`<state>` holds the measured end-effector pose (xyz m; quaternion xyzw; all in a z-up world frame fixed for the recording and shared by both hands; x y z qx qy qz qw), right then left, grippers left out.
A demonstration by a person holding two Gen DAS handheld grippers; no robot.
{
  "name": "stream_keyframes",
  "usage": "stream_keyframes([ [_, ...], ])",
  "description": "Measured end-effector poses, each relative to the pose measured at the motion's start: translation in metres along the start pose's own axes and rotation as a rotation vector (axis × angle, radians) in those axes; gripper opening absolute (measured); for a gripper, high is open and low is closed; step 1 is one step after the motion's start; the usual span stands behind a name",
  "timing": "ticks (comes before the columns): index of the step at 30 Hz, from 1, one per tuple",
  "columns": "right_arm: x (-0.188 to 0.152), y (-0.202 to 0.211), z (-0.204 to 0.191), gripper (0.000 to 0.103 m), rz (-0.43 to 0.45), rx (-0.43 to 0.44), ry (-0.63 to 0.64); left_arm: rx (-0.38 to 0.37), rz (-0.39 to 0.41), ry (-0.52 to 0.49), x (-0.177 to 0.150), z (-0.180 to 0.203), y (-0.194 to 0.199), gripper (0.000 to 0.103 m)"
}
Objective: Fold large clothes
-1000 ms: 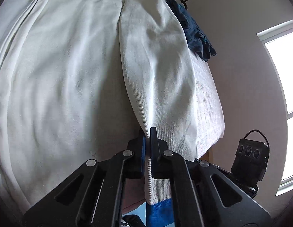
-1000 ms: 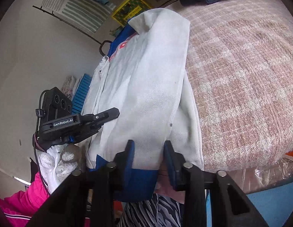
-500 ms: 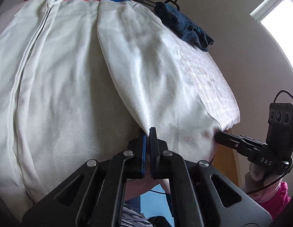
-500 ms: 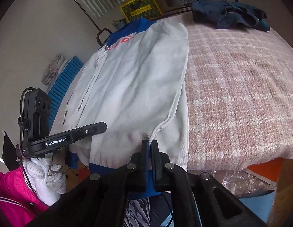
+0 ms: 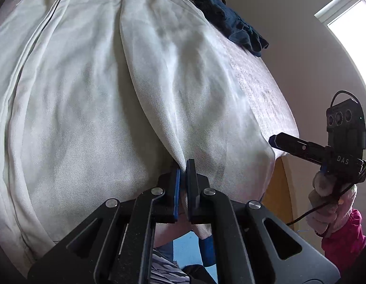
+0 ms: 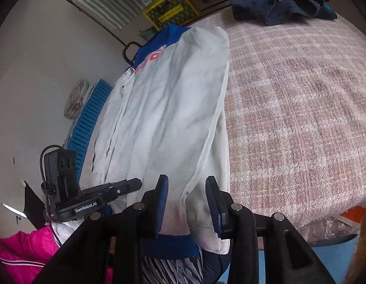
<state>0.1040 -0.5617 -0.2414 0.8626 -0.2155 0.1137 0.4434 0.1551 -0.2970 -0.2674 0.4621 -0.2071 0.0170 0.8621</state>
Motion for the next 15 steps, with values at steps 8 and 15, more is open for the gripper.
stream_keyframes([
  [8, -0.002, -0.024, -0.004, 0.012, -0.034, 0.063, -0.010, -0.006, -0.001, 0.018, -0.001, 0.002, 0.001, 0.000],
  [15, 0.007, -0.026, -0.020, 0.001, -0.113, -0.149, 0.148, 0.033, -0.001, -0.069, -0.006, 0.023, -0.007, 0.001],
])
Point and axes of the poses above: each gripper's, at about its wrist camera, not at the fingertips, and y roughly against the way its jaws point, z to its right, x to its top, the point moved 3 cm from there along -y, roughly the way its jaws point, and after that the axes turned 1 degree about x, right-handed, at the moved point
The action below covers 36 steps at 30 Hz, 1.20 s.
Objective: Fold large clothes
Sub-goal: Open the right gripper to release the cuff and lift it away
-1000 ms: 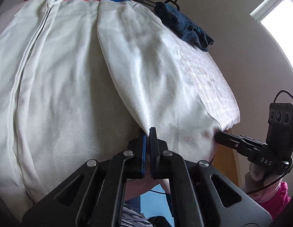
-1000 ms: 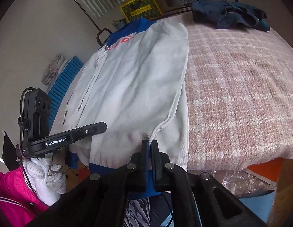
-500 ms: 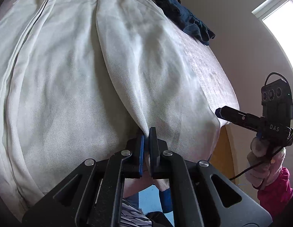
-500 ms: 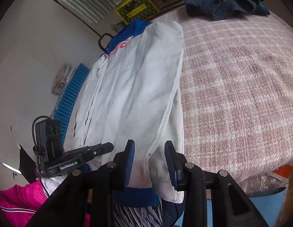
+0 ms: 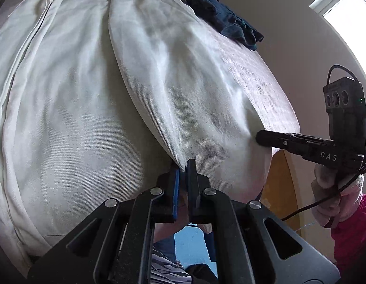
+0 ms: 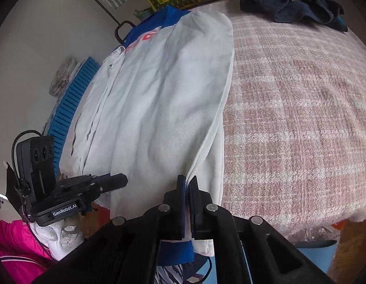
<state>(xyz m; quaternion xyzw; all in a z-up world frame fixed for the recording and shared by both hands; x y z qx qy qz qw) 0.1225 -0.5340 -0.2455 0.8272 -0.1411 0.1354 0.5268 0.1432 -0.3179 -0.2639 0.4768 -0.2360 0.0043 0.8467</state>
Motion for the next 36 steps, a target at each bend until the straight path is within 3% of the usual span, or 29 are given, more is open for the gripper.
stream_keyframes([
  [1, 0.002, -0.002, -0.002, 0.005, -0.020, -0.023, 0.035, 0.007, -0.003, -0.009, -0.001, 0.000, 0.002, 0.003],
  [3, 0.012, 0.001, -0.006, 0.029, -0.035, -0.008, 0.072, 0.013, -0.014, -0.008, -0.003, -0.004, 0.012, 0.009],
  [4, 0.020, 0.008, -0.006, 0.033, -0.007, 0.019, 0.085, 0.013, -0.004, -0.003, -0.004, -0.007, 0.020, 0.009],
  [8, 0.065, 0.032, 0.009, 0.036, 0.145, 0.091, 0.069, 0.031, 0.088, 0.008, 0.001, -0.014, 0.054, 0.009],
  [10, 0.096, 0.033, 0.027, 0.045, 0.209, 0.097, 0.019, 0.023, 0.105, 0.001, 0.010, -0.011, 0.056, 0.009],
  [15, 0.176, 0.001, 0.072, 0.053, 0.270, 0.115, -0.117, 0.047, 0.084, -0.018, 0.023, -0.004, 0.029, 0.009],
  [18, 0.218, -0.026, 0.091, 0.055, 0.284, 0.115, -0.182, 0.072, 0.068, 0.020, 0.024, -0.013, 0.019, 0.009],
  [19, 0.230, -0.035, 0.095, 0.056, 0.287, 0.133, -0.204, 0.079, 0.065, 0.045, 0.026, -0.019, 0.017, 0.014],
  [20, 0.241, -0.043, 0.100, 0.058, 0.291, 0.145, -0.223, 0.086, 0.064, 0.070, 0.029, -0.025, 0.014, 0.031],
  [21, 0.253, -0.053, 0.104, 0.059, 0.294, 0.151, -0.234, 0.099, 0.064, 0.102, 0.033, -0.032, 0.012, 0.041],
  [22, 0.263, -0.063, 0.107, 0.059, 0.293, 0.149, -0.238, 0.098, 0.077, 0.137, 0.037, -0.040, 0.011, 0.047],
  [24, 0.280, -0.082, 0.110, 0.059, 0.274, 0.133, -0.237, 0.075, 0.086, 0.195, 0.045, -0.053, 0.007, 0.047],
  [27, 0.295, -0.105, 0.115, 0.059, 0.268, 0.138, -0.233, -0.009, 0.099, 0.272, 0.060, -0.060, -0.001, 0.044],
  [28, 0.298, -0.107, 0.116, 0.059, 0.284, 0.156, -0.236, -0.044, 0.089, 0.285, 0.064, -0.061, -0.007, 0.018],
  [29, 0.301, -0.109, 0.118, 0.059, 0.284, 0.179, -0.248, -0.055, 0.070, 0.287, 0.067, -0.059, -0.012, 0.000],
  [31, 0.302, -0.110, 0.123, 0.056, 0.298, 0.215, -0.273, -0.026, 0.094, 0.272, 0.067, -0.056, -0.015, 0.000],
  [32, 0.303, -0.112, 0.123, 0.036, 0.292, 0.227, -0.273, -0.009, 0.112, 0.258, 0.063, -0.054, -0.012, 0.000],
  [33, 0.303, -0.116, 0.122, 0.007, 0.261, 0.244, -0.264, 0.007, 0.126, 0.246, 0.059, -0.052, -0.008, 0.000],
  [34, 0.303, -0.118, 0.119, 0.006, 0.240, 0.234, -0.257, 0.020, 0.133, 0.238, 0.053, -0.050, -0.006, 0.000],
  [36, 0.304, -0.104, 0.106, 0.004, 0.283, 0.192, -0.196, 0.033, 0.129, 0.240, 0.047, -0.053, -0.005, 0.000],
])
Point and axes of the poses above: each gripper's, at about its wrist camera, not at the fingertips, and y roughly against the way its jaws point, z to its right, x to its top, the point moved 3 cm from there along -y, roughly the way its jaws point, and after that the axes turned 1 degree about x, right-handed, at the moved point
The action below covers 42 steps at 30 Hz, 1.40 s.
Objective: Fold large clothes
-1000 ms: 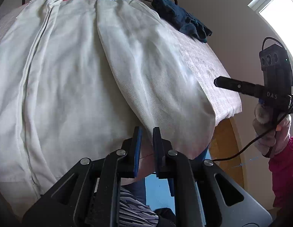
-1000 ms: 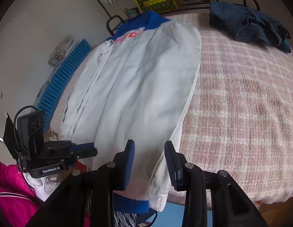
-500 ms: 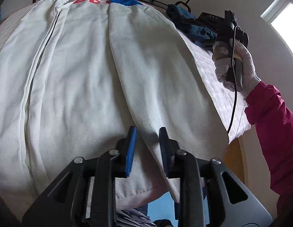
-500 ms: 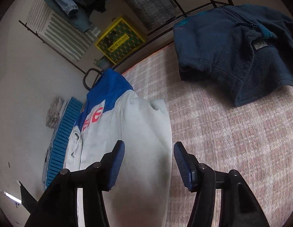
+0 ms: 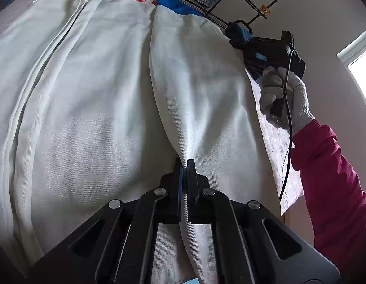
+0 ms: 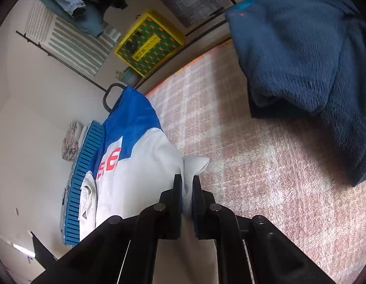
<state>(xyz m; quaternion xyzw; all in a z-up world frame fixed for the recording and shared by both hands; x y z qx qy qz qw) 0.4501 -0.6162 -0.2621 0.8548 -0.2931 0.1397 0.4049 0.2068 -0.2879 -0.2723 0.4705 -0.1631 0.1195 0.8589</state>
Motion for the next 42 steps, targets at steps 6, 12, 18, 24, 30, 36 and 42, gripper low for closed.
stream_keyframes([
  [6, 0.003, -0.009, -0.002, 0.007, -0.001, -0.211, 0.089, 0.053, 0.029, -0.042, -0.007, 0.005, -0.001, 0.000],
  [12, 0.001, 0.028, 0.004, 0.029, 0.022, -0.097, -0.014, 0.040, 0.002, -0.023, -0.005, 0.006, 0.007, 0.006],
  [18, -0.046, 0.122, -0.023, 0.031, 0.039, -0.024, 0.044, 0.023, 0.078, -0.068, -0.016, 0.006, 0.052, 0.012],
  [24, -0.149, 0.214, -0.047, 0.038, 0.024, 0.005, 0.088, -0.032, 0.062, -0.168, -0.038, 0.031, 0.069, 0.012],
  [30, -0.260, 0.238, -0.029, 0.047, -0.041, -0.040, 0.042, -0.080, -0.039, -0.234, -0.066, 0.057, 0.036, 0.012],
  [36, -0.306, 0.211, -0.011, 0.047, -0.093, -0.002, -0.070, -0.076, -0.056, -0.260, -0.090, 0.073, 0.008, 0.012],
  [42, -0.311, 0.206, -0.032, 0.047, -0.093, 0.072, -0.002, -0.090, -0.044, -0.251, -0.085, 0.071, 0.017, 0.012],
])
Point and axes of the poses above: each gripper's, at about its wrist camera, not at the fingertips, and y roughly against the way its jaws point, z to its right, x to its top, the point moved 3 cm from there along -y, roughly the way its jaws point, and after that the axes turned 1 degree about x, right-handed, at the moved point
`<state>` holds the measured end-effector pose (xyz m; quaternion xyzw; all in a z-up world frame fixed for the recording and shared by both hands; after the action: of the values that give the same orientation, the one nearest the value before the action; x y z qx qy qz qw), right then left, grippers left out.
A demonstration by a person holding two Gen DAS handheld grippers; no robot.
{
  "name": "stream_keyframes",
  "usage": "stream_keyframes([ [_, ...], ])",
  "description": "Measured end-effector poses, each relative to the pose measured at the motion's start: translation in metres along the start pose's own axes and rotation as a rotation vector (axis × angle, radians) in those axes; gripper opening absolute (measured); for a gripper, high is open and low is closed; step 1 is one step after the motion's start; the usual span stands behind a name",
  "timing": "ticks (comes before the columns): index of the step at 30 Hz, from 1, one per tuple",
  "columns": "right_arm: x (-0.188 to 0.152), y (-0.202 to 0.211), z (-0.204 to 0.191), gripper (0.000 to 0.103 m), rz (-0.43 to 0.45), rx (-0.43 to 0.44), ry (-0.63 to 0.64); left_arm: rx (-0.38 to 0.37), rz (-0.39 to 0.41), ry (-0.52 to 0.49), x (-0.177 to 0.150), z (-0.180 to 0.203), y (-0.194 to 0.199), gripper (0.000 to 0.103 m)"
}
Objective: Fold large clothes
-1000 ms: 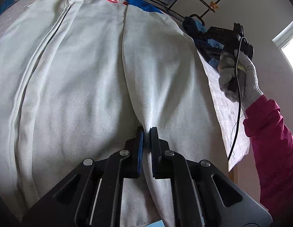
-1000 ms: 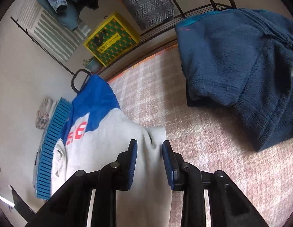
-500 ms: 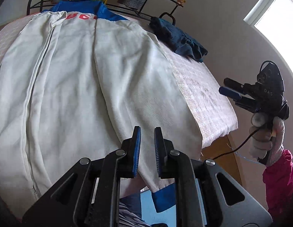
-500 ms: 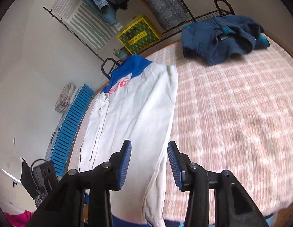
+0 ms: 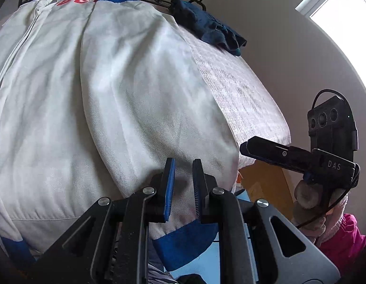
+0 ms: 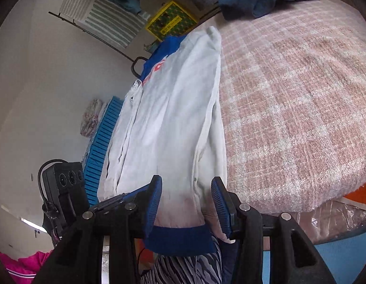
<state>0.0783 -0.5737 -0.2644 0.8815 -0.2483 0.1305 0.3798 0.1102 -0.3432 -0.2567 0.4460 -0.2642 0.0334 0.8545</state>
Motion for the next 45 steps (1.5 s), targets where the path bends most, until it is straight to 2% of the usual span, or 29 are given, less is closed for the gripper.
stream_keyframes([
  [2, -0.004, -0.011, -0.003, 0.043, -0.047, -0.034, 0.029, 0.016, 0.007, -0.011, -0.002, -0.005, 0.004, 0.012],
  [3, -0.007, -0.015, -0.004, 0.024, -0.074, -0.031, 0.031, 0.020, 0.004, -0.014, -0.003, -0.007, 0.004, 0.012],
  [5, -0.012, -0.020, -0.009, 0.001, -0.124, -0.057, 0.043, 0.019, -0.002, -0.003, -0.003, -0.010, 0.001, 0.012],
  [6, -0.012, -0.020, -0.012, 0.000, -0.129, -0.092, 0.058, 0.016, -0.003, 0.002, -0.004, -0.010, -0.001, 0.012],
  [11, -0.007, -0.014, -0.012, 0.000, -0.135, -0.230, 0.102, 0.018, -0.008, -0.060, -0.005, 0.006, -0.009, 0.012],
  [13, -0.008, -0.012, -0.007, 0.001, -0.128, -0.209, 0.089, 0.032, -0.006, -0.087, -0.005, 0.010, -0.010, 0.012],
  [14, -0.009, -0.009, -0.006, 0.008, -0.117, -0.198, 0.087, 0.029, -0.008, -0.081, -0.005, 0.009, -0.010, 0.012],
  [15, -0.009, -0.004, -0.003, 0.026, -0.106, -0.204, 0.085, 0.021, -0.011, -0.072, -0.005, 0.007, -0.010, 0.012],
  [17, -0.011, 0.008, 0.003, 0.054, -0.079, -0.193, 0.075, 0.018, -0.015, -0.067, -0.004, 0.005, -0.011, 0.012],
  [18, -0.013, 0.014, 0.006, 0.056, -0.060, -0.174, 0.059, 0.017, -0.016, -0.068, -0.004, 0.005, -0.011, 0.012],
  [23, -0.024, 0.012, 0.021, 0.057, -0.090, -0.054, 0.025, 0.021, -0.020, -0.071, -0.004, 0.006, -0.012, 0.012],
  [29, -0.026, -0.015, 0.034, 0.057, -0.160, -0.007, 0.016, 0.014, -0.035, -0.063, -0.002, 0.005, -0.013, 0.012],
  [33, -0.027, -0.016, 0.018, 0.042, -0.220, 0.077, 0.031, 0.017, -0.038, -0.069, -0.002, 0.005, -0.013, 0.012],
  [35, -0.026, -0.002, 0.006, 0.038, -0.207, 0.159, 0.056, 0.009, -0.039, -0.061, -0.002, 0.004, -0.014, 0.012],
  [37, -0.021, 0.008, -0.001, 0.038, -0.178, 0.229, 0.066, 0.002, -0.042, -0.057, -0.001, 0.004, -0.015, 0.012],
  [39, -0.018, 0.004, -0.001, 0.039, -0.166, 0.196, 0.078, 0.005, -0.043, -0.058, -0.001, 0.005, -0.015, 0.012],
  [43, -0.020, -0.019, 0.016, 0.039, -0.191, 0.156, 0.005, -0.009, -0.050, -0.065, -0.004, 0.007, -0.011, 0.012],
  [45, -0.023, -0.024, 0.018, 0.034, -0.186, 0.143, -0.012, -0.014, -0.053, -0.059, -0.006, 0.008, -0.008, 0.012],
])
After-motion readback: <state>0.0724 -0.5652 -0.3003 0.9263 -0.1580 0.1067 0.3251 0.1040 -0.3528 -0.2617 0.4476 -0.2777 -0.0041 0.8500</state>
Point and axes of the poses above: each gripper's, at about its wrist camera, not at the fingertips, and y roughly against the way its jaws point, z to its right, x to its top, the point moved 3 cm from there along -y, roughly the way its jaws point, and after that the axes turned 1 degree about x, right-handed, at the moved point
